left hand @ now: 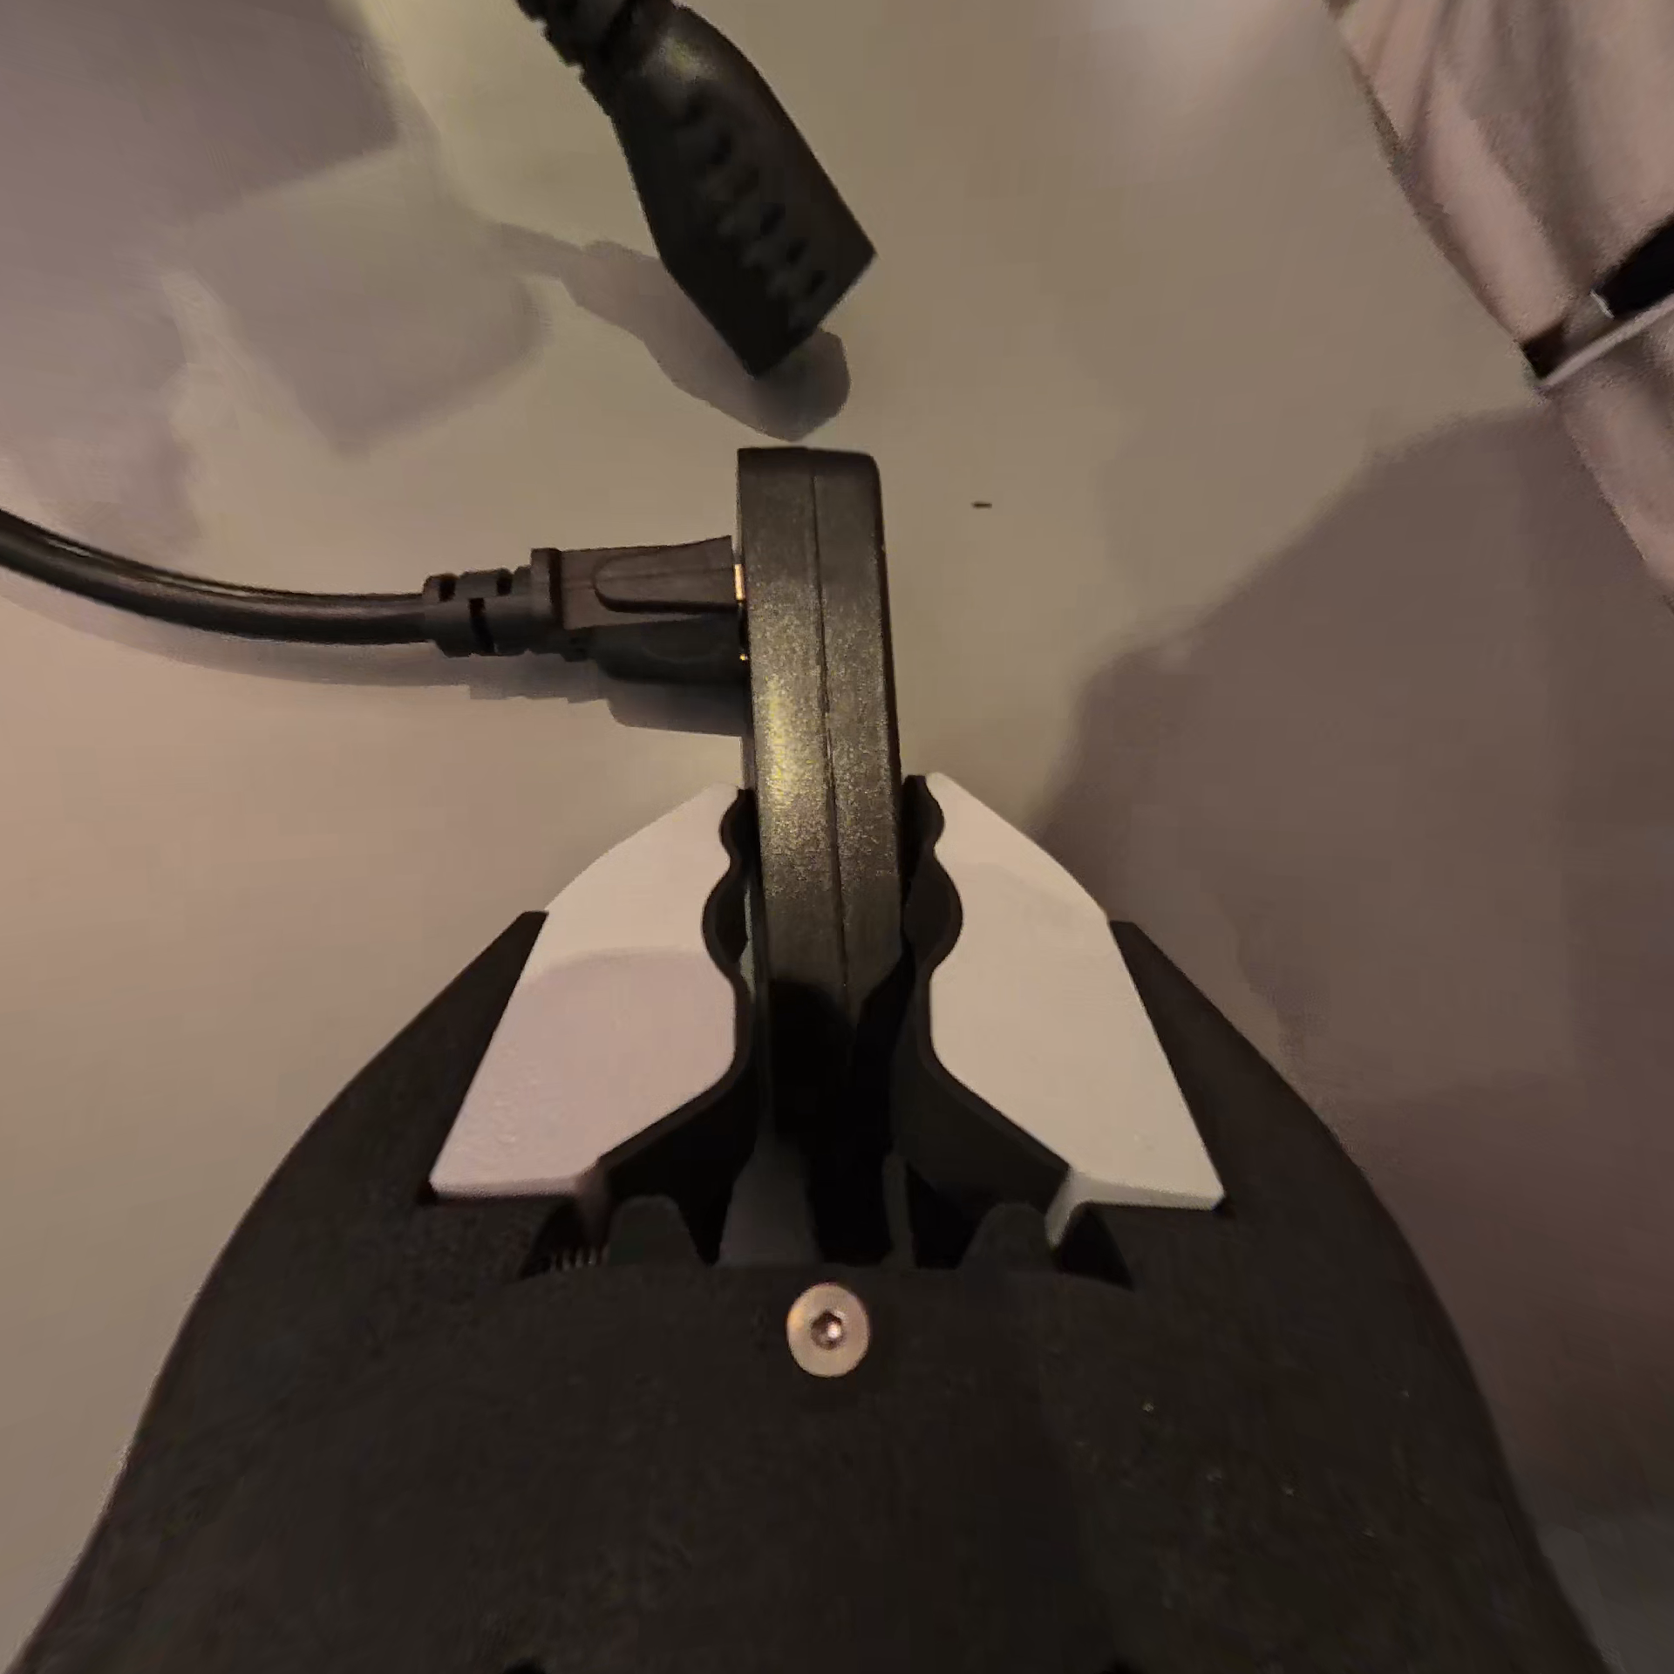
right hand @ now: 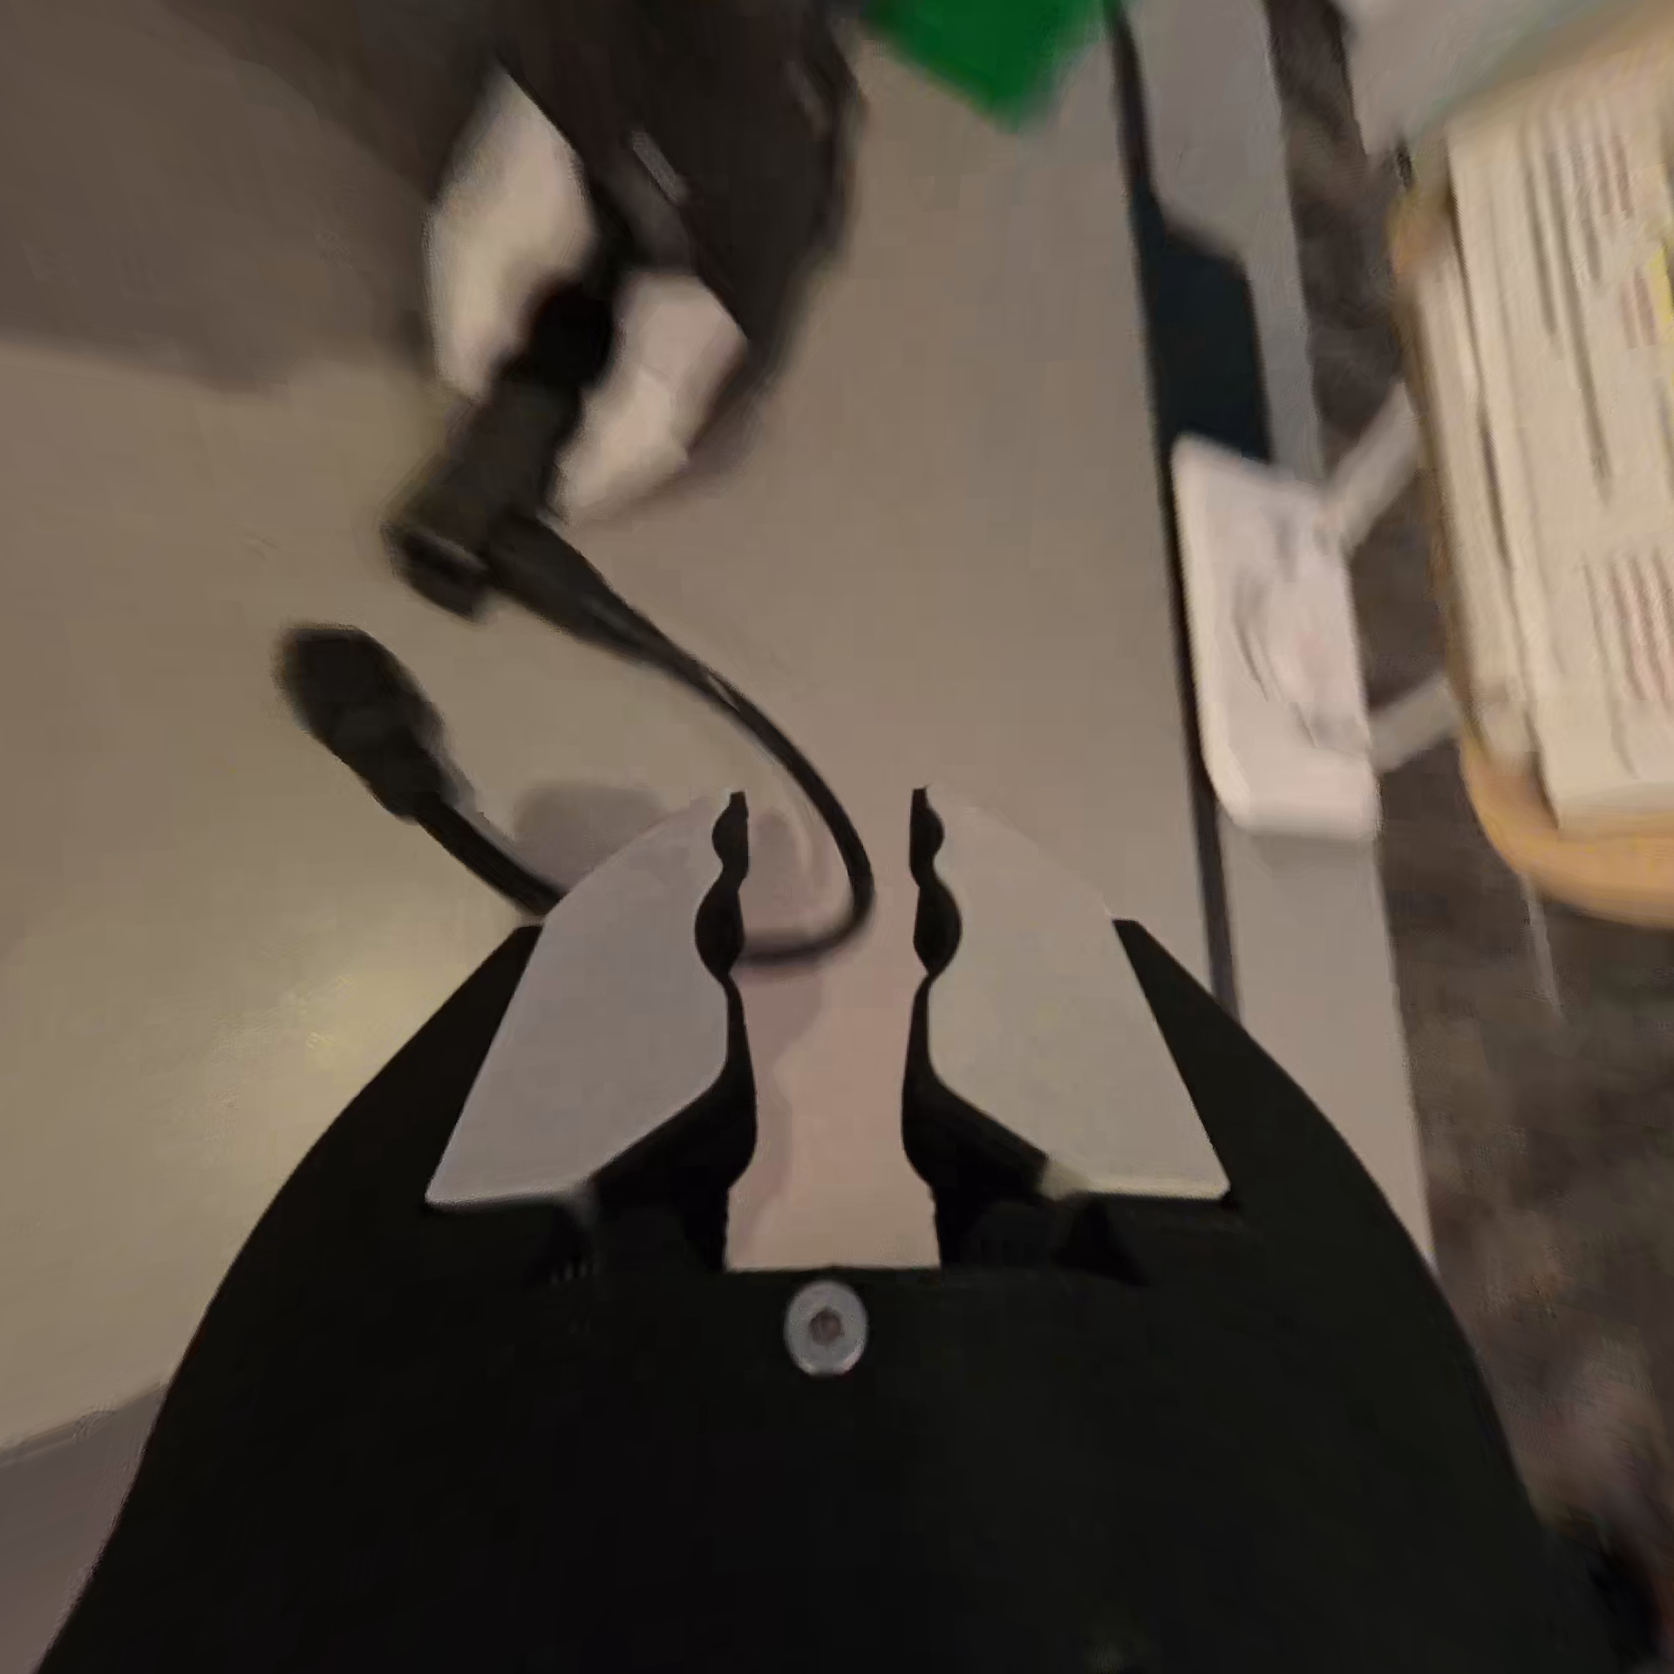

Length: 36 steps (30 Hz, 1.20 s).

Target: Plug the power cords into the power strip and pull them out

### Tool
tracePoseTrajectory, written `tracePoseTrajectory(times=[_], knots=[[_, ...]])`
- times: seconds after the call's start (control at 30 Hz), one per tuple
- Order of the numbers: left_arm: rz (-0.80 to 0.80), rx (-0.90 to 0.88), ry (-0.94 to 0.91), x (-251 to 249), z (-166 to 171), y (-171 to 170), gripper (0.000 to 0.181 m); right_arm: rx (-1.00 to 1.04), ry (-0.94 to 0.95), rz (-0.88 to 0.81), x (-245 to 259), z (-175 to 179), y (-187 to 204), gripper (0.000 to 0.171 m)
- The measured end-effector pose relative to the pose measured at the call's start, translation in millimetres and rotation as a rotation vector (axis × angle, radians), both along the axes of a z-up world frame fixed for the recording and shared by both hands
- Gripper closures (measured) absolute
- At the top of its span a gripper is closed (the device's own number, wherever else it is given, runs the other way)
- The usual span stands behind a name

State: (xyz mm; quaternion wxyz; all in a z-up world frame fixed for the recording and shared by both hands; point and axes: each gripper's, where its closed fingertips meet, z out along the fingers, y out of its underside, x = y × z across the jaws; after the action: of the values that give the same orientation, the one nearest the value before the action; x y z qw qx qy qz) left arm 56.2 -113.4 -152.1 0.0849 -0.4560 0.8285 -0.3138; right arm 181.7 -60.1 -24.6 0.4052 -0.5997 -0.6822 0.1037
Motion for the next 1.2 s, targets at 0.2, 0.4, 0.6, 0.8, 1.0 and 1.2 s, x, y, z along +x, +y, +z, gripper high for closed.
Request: tracePoseTrajectory(times=[0.2, 0.4, 0.6, 0.8, 1.0, 1.2], knots=[[-0.22, 0.038, 0.03, -6.4, -0.6, -12.0, 0.15, -0.09, -0.241, 0.429, -71.6, -86.1, -49.4, 0.13], [-0.409, 0.17, 0.049, -11.9, -2.5, -11.3, 0.15, -0.097, -0.238, 0.541, -106.4, -125.8, -70.0, 0.137], [-0.531, 0.245, 0.039, -15.1, -4.1, -24.9, 0.149, -0.461, -0.084, 0.485, -114.7, -131.5, -93.7, 0.142], [-0.493, 0.327, 0.086, -16.6, -5.2, -33.5, 0.145, -0.429, -0.083, 0.512, -116.9, -131.3, -99.4, 0.143], [-0.46, 0.334, 0.094, -16.8, -5.3, -39.2, 0.152, -0.447, -0.094, 0.527, -117.6, -132.1, -105.4, 0.142], [-0.296, 0.29, 0.047, -16.8, -4.4, -40.9, 0.153, -0.438, -0.061, 0.462, -116.2, -131.6, -102.6, 0.141]])
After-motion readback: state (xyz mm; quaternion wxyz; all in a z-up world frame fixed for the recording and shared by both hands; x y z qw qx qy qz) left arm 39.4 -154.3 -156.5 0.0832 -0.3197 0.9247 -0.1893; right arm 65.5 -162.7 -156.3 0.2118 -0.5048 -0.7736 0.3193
